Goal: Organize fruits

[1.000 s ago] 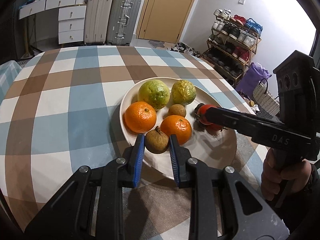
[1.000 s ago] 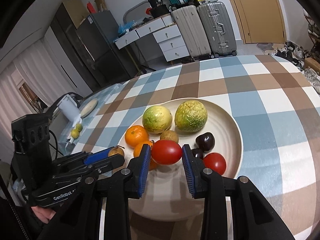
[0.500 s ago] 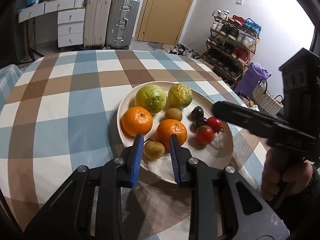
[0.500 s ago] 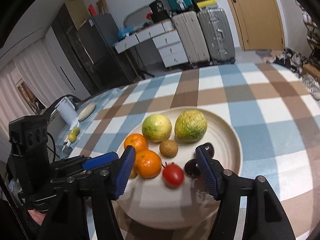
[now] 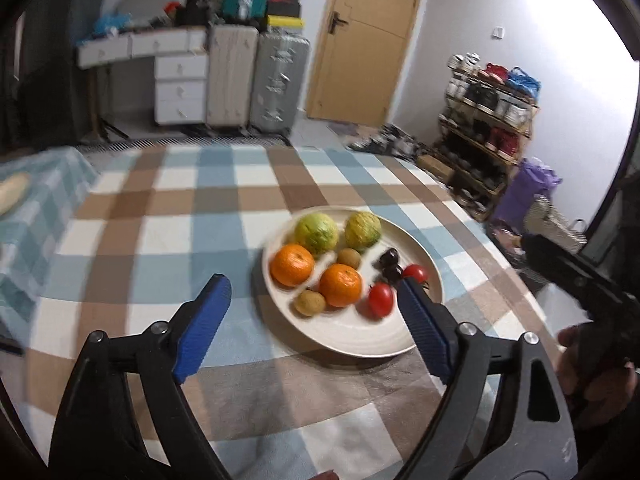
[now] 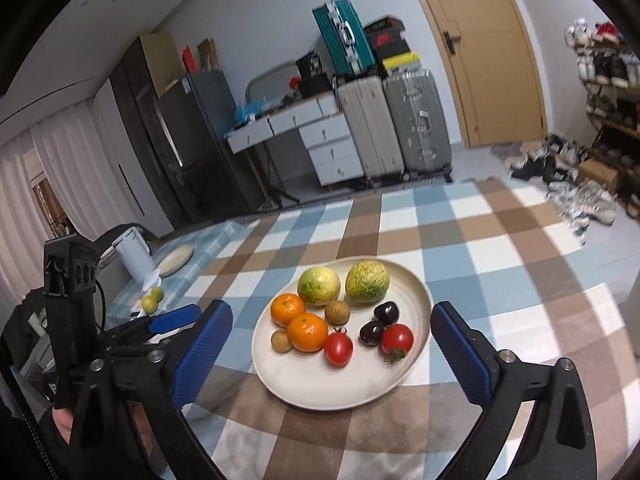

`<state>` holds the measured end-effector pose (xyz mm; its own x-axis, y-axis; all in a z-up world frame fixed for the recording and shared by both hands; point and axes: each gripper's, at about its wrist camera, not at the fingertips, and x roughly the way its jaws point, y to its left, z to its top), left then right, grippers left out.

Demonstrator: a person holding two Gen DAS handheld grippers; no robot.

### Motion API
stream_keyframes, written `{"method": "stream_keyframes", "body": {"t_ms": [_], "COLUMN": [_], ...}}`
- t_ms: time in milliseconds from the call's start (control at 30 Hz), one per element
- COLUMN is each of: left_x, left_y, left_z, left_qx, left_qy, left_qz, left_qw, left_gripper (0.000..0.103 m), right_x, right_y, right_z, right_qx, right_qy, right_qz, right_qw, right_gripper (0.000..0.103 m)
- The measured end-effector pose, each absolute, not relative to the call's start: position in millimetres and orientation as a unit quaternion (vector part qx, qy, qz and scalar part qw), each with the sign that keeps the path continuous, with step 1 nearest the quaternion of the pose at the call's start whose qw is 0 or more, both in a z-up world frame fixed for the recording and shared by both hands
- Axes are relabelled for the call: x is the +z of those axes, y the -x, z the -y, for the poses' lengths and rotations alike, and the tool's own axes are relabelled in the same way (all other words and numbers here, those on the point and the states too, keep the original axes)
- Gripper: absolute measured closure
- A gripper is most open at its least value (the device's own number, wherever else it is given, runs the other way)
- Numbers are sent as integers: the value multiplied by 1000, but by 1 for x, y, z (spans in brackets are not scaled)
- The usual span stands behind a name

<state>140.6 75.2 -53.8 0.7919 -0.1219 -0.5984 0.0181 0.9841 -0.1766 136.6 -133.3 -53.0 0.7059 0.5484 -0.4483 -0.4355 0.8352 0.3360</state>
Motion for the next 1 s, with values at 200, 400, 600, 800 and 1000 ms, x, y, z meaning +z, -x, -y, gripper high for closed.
{"method": "stream_keyframes", "body": {"t_ms": [200,400,600,800,1000], "left_x": [-15,16,37,37,15], "left_y": [-100,-67,-35,-11,-2], "left_z": [-67,-50,-34,-24,-33], "left_qx": [-15,-3,-2,28,36], "left_qy": [70,43,47,31,34], "left_qz": [-263,-222,-169,-118,-93], "left_qw": [962,974,985,992,994], "left_gripper": [1,1,1,1,1], "right_x": [-25,-5,9,8,-8], "right_y": [-95,-59,-28,-5,4], "right_z": [147,152,150,156,162], "right_qx": [265,260,251,238,215], "right_qy": [-105,-96,-67,-64,-54], "right_qz": [-216,-164,-126,-81,-54], "right_qw": [934,947,957,966,973], "right_gripper": [0,0,0,0,0]}}
